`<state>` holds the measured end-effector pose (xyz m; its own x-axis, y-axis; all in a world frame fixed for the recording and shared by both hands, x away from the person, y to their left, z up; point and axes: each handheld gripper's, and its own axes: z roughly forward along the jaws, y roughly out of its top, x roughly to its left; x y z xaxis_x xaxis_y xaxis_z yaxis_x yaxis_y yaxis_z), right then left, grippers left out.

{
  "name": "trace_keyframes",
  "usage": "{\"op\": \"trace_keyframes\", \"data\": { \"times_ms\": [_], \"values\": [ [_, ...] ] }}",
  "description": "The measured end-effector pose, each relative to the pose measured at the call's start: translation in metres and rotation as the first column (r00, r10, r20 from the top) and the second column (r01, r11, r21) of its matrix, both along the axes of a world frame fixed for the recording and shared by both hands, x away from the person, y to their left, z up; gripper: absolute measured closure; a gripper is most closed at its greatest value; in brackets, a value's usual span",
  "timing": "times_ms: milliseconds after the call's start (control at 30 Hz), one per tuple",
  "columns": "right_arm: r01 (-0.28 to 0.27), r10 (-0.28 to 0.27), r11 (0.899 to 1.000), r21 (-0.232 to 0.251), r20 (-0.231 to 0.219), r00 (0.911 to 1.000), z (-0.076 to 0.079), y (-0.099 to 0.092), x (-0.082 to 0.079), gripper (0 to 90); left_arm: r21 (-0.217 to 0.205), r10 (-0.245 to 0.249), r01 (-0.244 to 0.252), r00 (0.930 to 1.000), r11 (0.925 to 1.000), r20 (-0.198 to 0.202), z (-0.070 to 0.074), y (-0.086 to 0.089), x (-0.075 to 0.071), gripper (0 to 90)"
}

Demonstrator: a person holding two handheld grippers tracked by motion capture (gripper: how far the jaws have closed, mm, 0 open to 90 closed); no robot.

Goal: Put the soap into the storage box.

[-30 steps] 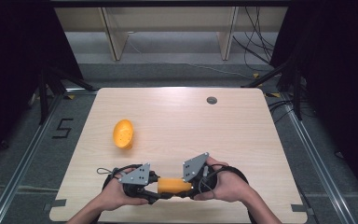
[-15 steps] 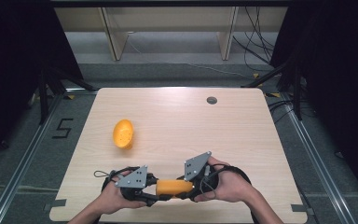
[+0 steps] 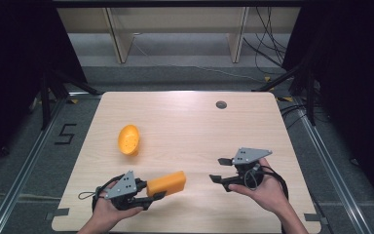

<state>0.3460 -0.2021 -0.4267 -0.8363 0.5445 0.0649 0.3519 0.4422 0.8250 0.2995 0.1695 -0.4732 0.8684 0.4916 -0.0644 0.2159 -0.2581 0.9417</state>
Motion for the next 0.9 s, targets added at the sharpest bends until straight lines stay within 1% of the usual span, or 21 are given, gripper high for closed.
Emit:
{"op": "trace_keyframes", "data": {
  "times_ms": [33,67,100,133,167,200,267,300,333,367,400,433,600,633,667,700,733,800,833,867,900],
  "values": [
    [0.05,-0.05,0.999,0.004,-0.003,0.9987,-0.005,-0.007,0.001,38.9,0.002,0.043,-0.043,0.999,0.9991,-0.009,0.001,0.002,-0.002,60.1],
    [0.05,-0.05,0.999,0.004,-0.003,0.9987,-0.005,-0.007,0.001,38.9,0.002,0.043,-0.043,0.999,0.9991,-0.009,0.001,0.002,-0.002,60.1],
    [0.13,-0.131,0.991,0.013,0.011,0.9914,-0.011,-0.017,0.0,40.7,-0.004,0.108,-0.108,0.9941,0.9941,0.013,0.004,0.007,0.0,60.1],
    [0.13,-0.131,0.991,0.013,0.011,0.9914,-0.011,-0.017,0.0,40.7,-0.004,0.108,-0.108,0.9941,0.9941,0.013,0.004,0.007,0.0,60.1],
    [0.188,-0.188,0.982,0.01,-0.002,0.9821,-0.013,-0.021,-0.003,40.9,-0.021,0.13,-0.129,0.9915,0.9914,0.012,0.005,0.01,0.002,60.1],
    [0.216,-0.216,0.976,0.008,0.014,0.9762,-0.014,-0.025,-0.003,41.3,-0.027,0.156,-0.156,0.9875,0.9874,0.019,0.006,0.014,0.003,60.1],
    [0.313,-0.313,0.95,0.017,0.013,0.9497,-0.016,-0.034,-0.007,41.8,-0.035,0.197,-0.196,0.9803,0.98,0.016,0.007,0.02,0.005,60.1],
    [0.313,-0.313,0.95,0.017,0.013,0.9497,-0.016,-0.034,-0.007,41.8,-0.03,0.22,-0.22,0.9755,0.975,0.003,0.008,0.023,0.006,60.1],
    [0.31,-0.31,0.951,0.002,0.032,0.9503,-0.017,-0.038,-0.006,41.9,-0.015,0.222,-0.222,0.975,0.9749,0.008,0.009,0.026,0.007,60.1],
    [0.35,-0.351,0.937,0.012,0.025,0.9362,-0.018,-0.043,-0.007,41.9,-0.015,0.238,-0.238,0.9712,0.9712,0.007,0.008,0.027,0.007,60.1],
    [0.35,-0.351,0.937,0.012,0.025,0.9362,-0.018,-0.043,-0.007,41.9,-0.01,0.241,-0.241,0.9704,0.9705,0.015,0.009,0.029,0.008,60.1],
    [0.376,-0.376,0.926,0.027,0.0,0.9267,-0.018,-0.049,-0.009,41.9,-0.01,0.253,-0.253,0.9672,0.9674,0.021,0.01,0.031,0.008,60.1],
    [0.375,-0.376,0.927,0.031,0.024,0.9264,-0.02,-0.059,-0.012,42.0,-0.027,0.283,-0.283,0.9588,0.9588,0.02,0.011,0.033,0.009,60.1],
    [0.375,-0.376,0.927,0.031,0.024,0.9264,-0.02,-0.059,-0.012,42.0,-0.02,0.3,-0.299,0.9537,0.9539,0.022,0.012,0.034,0.009,60.1],
    [0.393,-0.394,0.919,0.036,0.017,0.919,-0.019,-0.062,-0.015,42.0,-0.041,0.317,-0.316,0.948,0.9478,0.025,0.013,0.037,0.01,60.1],
    [0.39,-0.391,0.92,0.036,0.022,0.9202,-0.019,-0.064,-0.015,42.0,-0.055,0.331,-0.329,0.9433,0.9428,0.028,0.013,0.037,0.011,60.1],
    [0.398,-0.398,0.917,0.03,0.022,0.917,-0.019,-0.066,-0.016,42.1,-0.06,0.33,-0.328,0.9437,0.9428,0.024,0.014,0.039,0.012,60.1],
    [0.426,-0.426,0.904,0.044,-0.002,0.9046,-0.018,-0.067,-0.02,42.0,-0.063,0.347,-0.345,0.9376,0.9363,0.019,0.015,0.041,0.012,60.1],
    [0.423,-0.424,0.905,0.043,0.025,0.9053,-0.019,-0.068,-0.018,42.0,-0.066,0.352,-0.35,0.9356,0.9342,0.02,0.015,0.042,0.013,60.1],
    [0.455,-0.455,0.889,0.043,-0.021,0.8903,-0.018,-0.068,-0.022,42.1,-0.074,0.366,-0.364,0.9307,0.9286,0.014,0.015,0.042,0.013,60.1],
    [0.455,-0.455,0.889,0.043,-0.021,0.8903,-0.018,-0.068,-0.022,42.1,-0.074,0.366,-0.364,0.9307,0.9286,0.014,0.015,0.042,0.013,60.1]
  ]
}}
